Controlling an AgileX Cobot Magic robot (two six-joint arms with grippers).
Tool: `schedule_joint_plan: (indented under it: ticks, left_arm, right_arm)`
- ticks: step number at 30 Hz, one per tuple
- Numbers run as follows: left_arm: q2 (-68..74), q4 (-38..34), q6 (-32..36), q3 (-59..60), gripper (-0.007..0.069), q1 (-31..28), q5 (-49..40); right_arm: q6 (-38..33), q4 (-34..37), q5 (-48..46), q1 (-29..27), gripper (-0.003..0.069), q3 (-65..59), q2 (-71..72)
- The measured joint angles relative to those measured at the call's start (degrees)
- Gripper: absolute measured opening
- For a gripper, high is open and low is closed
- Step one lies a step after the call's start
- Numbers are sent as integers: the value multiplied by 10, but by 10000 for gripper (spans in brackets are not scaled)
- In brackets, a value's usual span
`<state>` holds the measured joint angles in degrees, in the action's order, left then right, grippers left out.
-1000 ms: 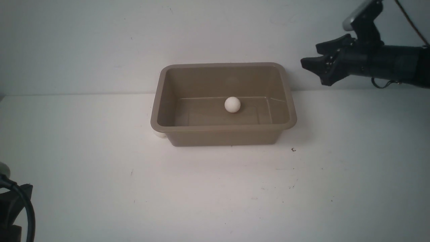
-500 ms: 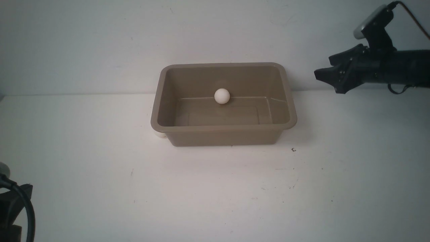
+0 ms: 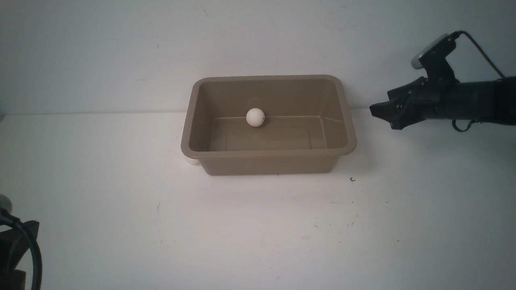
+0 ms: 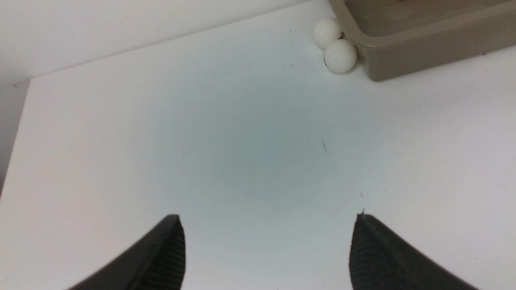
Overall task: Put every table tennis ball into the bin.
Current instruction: Use the right arm to clamp the table tennis ball closest to it
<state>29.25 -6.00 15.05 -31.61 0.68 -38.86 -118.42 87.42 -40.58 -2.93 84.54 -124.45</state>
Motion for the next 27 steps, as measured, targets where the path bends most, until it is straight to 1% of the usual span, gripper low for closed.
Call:
schedule_joint_plan:
  ticks: [7, 11, 16, 19, 23, 24, 25, 27]
  left_arm:
    - [0, 0, -1, 0, 490, 0, -18]
    - [0, 0, -2, 0, 490, 0, -24]
    - [0, 0, -2, 0, 490, 0, -30]
    - [0, 0, -2, 0, 490, 0, -30]
    - [0, 0, -2, 0, 490, 0, -30]
    - [0, 0, -2, 0, 490, 0, -30]
    - [0, 0, -2, 0, 490, 0, -30]
    - [0, 0, -2, 0, 490, 0, -30]
  right_arm:
    - [-54, 6, 74, 43, 442, 0, -2]
    - [-77, 26, 89, 44, 442, 0, -2]
    - [-87, 43, 91, 43, 442, 0, -2]
    - [-82, 48, 71, 42, 442, 0, -2]
    - [-34, 52, -13, 19, 442, 0, -2]
    - [-32, 52, -17, 18, 442, 0, -2]
    - [-11, 52, -47, 2, 442, 0, -2]
    - [13, 48, -74, -26, 442, 0, 4]
